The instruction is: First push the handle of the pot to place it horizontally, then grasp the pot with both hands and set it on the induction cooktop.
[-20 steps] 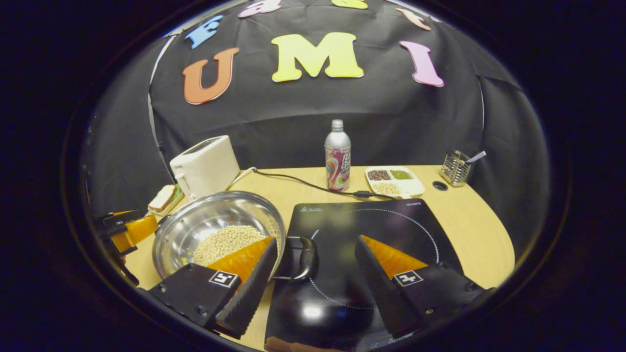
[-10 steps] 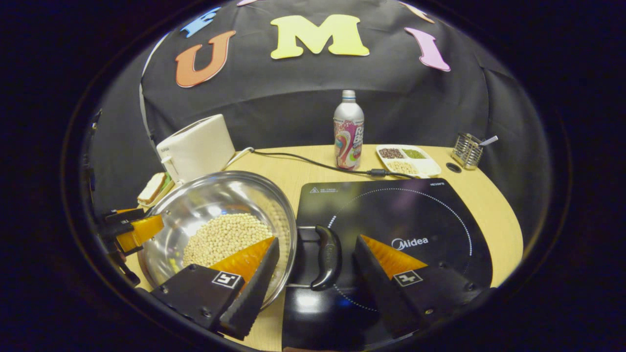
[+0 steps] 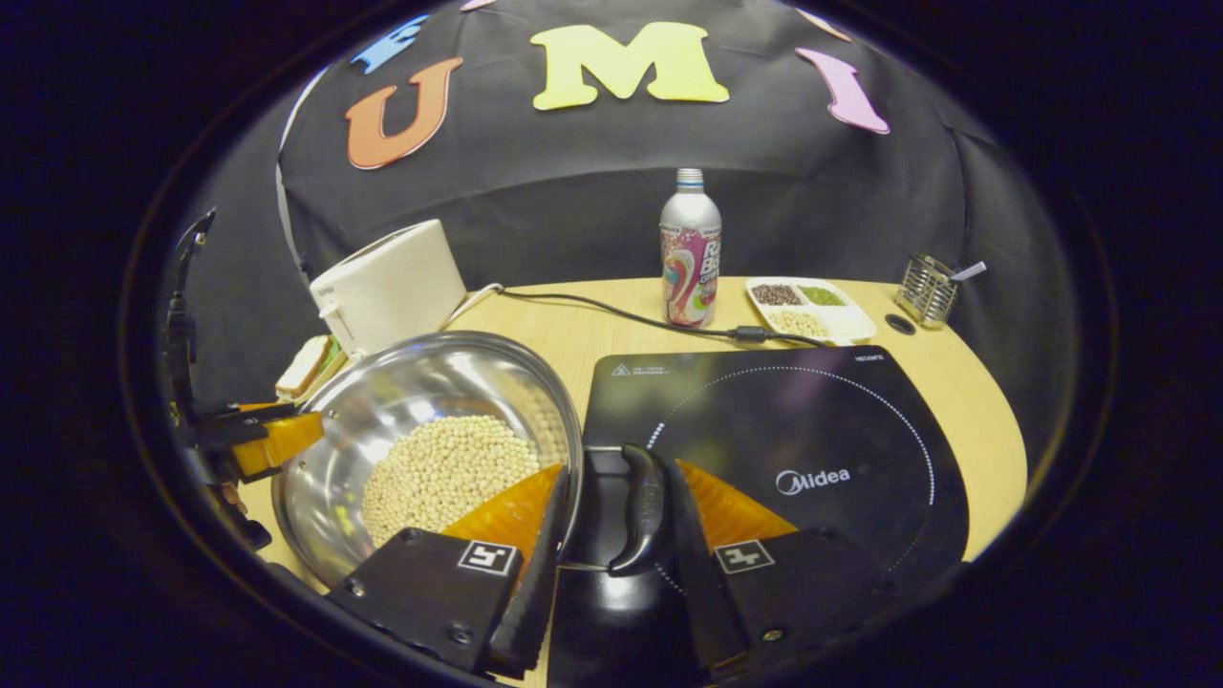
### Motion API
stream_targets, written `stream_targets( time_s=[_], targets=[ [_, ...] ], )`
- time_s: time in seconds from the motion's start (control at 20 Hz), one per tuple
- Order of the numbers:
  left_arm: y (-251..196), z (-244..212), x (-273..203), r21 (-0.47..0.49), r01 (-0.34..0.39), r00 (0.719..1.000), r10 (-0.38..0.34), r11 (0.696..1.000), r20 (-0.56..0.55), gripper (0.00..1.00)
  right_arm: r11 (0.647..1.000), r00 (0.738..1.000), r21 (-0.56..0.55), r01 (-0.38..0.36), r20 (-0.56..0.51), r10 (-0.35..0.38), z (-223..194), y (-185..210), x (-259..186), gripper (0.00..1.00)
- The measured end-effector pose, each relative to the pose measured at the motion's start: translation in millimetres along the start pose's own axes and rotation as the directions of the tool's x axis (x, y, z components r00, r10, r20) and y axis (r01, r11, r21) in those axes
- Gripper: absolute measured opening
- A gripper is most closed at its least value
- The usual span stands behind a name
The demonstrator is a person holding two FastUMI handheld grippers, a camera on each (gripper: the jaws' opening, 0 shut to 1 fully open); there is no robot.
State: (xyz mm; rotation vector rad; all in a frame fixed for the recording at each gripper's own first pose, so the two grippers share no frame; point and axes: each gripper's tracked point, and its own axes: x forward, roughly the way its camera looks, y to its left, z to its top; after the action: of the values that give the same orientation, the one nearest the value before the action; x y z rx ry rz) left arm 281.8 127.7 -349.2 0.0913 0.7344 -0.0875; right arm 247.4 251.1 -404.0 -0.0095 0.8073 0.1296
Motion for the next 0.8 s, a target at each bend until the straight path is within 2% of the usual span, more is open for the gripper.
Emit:
stream_targets(
  time_s=[0.05, 0.1, 0.15, 0.2, 0.25, 0.4, 0.8],
  targets=[
    [-0.2, -0.1, 0.5, 0.007, 0.001, 1.0, -0.001, 1.0, -0.008, 0.58, 1.0, 1.0, -0.001, -0.005, -0.006, 0.005, 0.3, 0.1, -0.7, 0.58],
    [0.0, -1.4, -1.4, 0.016, -0.004, 1.0, 0.004, 1.0, -0.02, 0.58, 1.0, 1.0, -0.002, -0.008, -0.015, 0.008, -0.5, -0.4, -1.7, 0.59],
    [0.4, -1.3, -3.9, 0.014, -0.007, 1.0, 0.008, 1.0, -0.029, 0.67, 1.0, 1.0, -0.009, -0.012, -0.026, 0.011, -0.2, 0.3, -2.4, 0.56],
    [0.1, -5.1, -7.0, 0.01, -0.009, 0.999, 0.009, 1.0, -0.044, 0.65, 1.0, 0.999, -0.009, -0.015, -0.037, 0.015, -0.7, 0.9, -4.8, 0.55],
    [1.9, -9.5, -11.4, 0.0, -0.011, 0.998, 0.011, 1.0, -0.063, 0.53, 1.0, 0.999, -0.014, -0.024, -0.047, 0.023, -0.5, 2.5, -7.0, 0.55],
    [6.6, -15.6, -27.3, -0.029, -0.024, 0.995, 0.021, 0.999, -0.093, 0.54, 0.999, 0.997, -0.019, -0.051, -0.064, 0.05, -2.2, 9.3, -20.4, 0.54],
    [6.8, 24.3, -93.1, -0.043, -0.045, 0.998, 0.043, 0.998, -0.04, 0.54, 0.995, 0.996, -0.042, -0.091, 0.0, 0.091, 39.1, 12.9, -82.7, 0.56]
  ],
)
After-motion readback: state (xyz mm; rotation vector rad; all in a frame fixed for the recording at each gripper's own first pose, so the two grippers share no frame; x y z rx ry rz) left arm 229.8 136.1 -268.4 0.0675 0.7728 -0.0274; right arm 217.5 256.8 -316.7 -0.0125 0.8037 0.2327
